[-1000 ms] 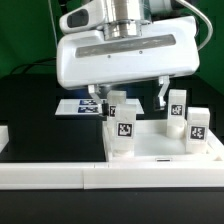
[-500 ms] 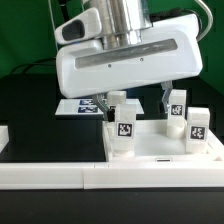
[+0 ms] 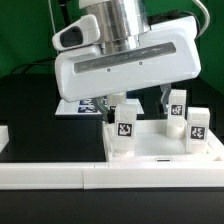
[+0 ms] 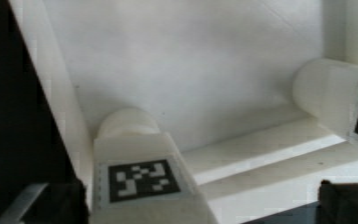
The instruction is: Assemble square table
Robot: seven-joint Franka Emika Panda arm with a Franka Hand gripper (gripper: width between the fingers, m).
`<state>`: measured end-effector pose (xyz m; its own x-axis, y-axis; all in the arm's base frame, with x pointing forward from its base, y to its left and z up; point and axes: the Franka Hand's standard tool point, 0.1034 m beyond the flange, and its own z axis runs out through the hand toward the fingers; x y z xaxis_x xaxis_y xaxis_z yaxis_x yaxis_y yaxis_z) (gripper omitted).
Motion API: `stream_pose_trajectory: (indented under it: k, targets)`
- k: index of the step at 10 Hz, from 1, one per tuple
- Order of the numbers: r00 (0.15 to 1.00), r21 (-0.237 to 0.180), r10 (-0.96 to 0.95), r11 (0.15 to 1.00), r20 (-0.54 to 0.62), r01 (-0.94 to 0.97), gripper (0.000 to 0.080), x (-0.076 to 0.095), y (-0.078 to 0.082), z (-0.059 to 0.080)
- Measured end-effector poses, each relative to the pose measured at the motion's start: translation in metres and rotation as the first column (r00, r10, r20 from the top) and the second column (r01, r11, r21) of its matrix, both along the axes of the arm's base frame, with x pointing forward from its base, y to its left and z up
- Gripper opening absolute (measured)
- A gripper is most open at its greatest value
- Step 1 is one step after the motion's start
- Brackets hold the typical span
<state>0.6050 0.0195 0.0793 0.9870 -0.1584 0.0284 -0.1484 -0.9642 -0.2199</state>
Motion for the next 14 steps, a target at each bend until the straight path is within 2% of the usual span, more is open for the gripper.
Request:
stream_pose_trajectory:
  k: [1, 2, 3, 5, 8, 10, 11, 12, 14]
  targets:
    - [0.998, -0.021, -0.036, 0.999, -0.058, 0.035, 0.0649, -0.002, -0.002, 0.003]
    - [0.996, -0.044, -0.058, 0.998, -0.068, 0.055, 0.0649, 0.002, -0.005, 0.004]
    - [0.996, -0.048, -0.06, 0.997, -0.07, 0.056, 0.0649, 0.003, -0.006, 0.001]
    - [0.998, -0.052, -0.035, 0.998, -0.048, 0.032, 0.0649, 0.004, -0.019, -0.011]
    - [0.998, -0.052, -0.032, 0.998, -0.05, 0.03, 0.0649, 0.003, -0.018, -0.013]
    - [0.995, -0.05, -0.08, 0.996, -0.058, 0.077, 0.0399, 0.003, -0.018, -0.013]
    - [0.988, -0.049, -0.137, 0.99, -0.067, 0.134, 0.0399, 0.003, -0.017, -0.013]
    - [0.973, -0.044, -0.215, 0.976, -0.08, 0.212, 0.028, 0.003, -0.016, -0.013]
    - [0.942, -0.043, -0.321, 0.947, -0.1, 0.319, 0.0284, 0.003, -0.016, -0.013]
